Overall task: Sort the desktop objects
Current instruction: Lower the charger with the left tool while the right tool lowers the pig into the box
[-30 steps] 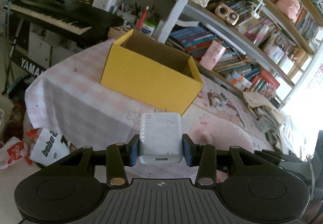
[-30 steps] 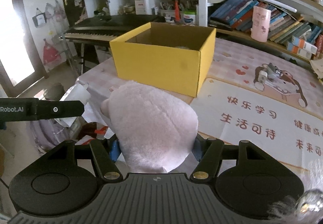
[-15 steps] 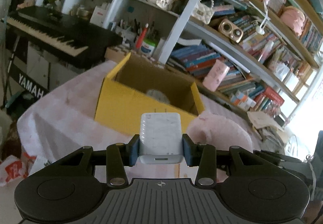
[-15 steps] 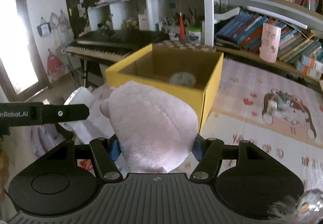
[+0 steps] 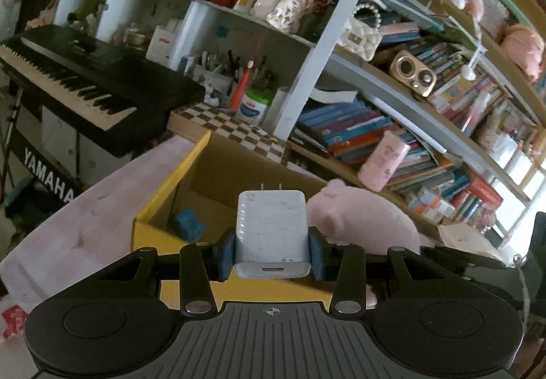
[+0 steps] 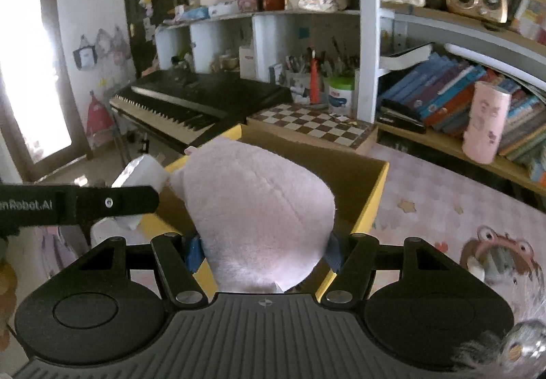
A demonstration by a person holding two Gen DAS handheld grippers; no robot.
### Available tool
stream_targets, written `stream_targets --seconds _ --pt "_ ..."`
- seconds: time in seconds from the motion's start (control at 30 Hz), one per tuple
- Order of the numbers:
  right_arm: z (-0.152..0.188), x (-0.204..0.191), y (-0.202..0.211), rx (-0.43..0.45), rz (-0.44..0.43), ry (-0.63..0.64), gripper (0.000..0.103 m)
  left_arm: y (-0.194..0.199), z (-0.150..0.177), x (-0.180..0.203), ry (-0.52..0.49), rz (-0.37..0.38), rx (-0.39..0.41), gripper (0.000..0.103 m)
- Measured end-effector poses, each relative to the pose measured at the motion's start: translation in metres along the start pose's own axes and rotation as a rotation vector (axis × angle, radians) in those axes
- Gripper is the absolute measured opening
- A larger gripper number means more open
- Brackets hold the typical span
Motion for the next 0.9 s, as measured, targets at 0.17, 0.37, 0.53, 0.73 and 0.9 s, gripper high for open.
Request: stream_targets --seconds 0.17,0.37,0.53,0.73,0.9 --pt "-0.006 0.013 -0.033 -0.026 -0.03 0.05 0.063 -0.032 -0.006 0.001 -0.001 -0.033 -0.039 0.042" --pt "-0.007 0.026 -0.066 -0.094 -0.05 0.082 0.063 -0.06 -0.01 -0.002 0.042 -0.068 -0.077 0.042" --pt "-0.004 0.025 -0.084 -0.145 -0.07 0.181 0.064 -0.081 -0.011 -0.003 0.029 -0.097 -0.121 0.042" --pt "-0.003 0.023 -0.101 -0.191 -0.068 0.296 0.064 -0.105 -0.013 -0.01 0.02 -0.129 -0.171 0.042" --pt "0.002 0.018 -0.109 -0.222 -0.053 0.397 0.066 -0.116 -0.011 -0.011 -0.022 -0.148 -0.205 0.042"
Point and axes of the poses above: each gripper's, at about its wrist camera, not at the fingertips, and y roughly against the way its jaws point, x to its right, z to its underside, the point moved 1 cm from there along -y, roughly the way its jaws point, and after that the axes turned 3 degrees about -y, right-handed, at the moved point
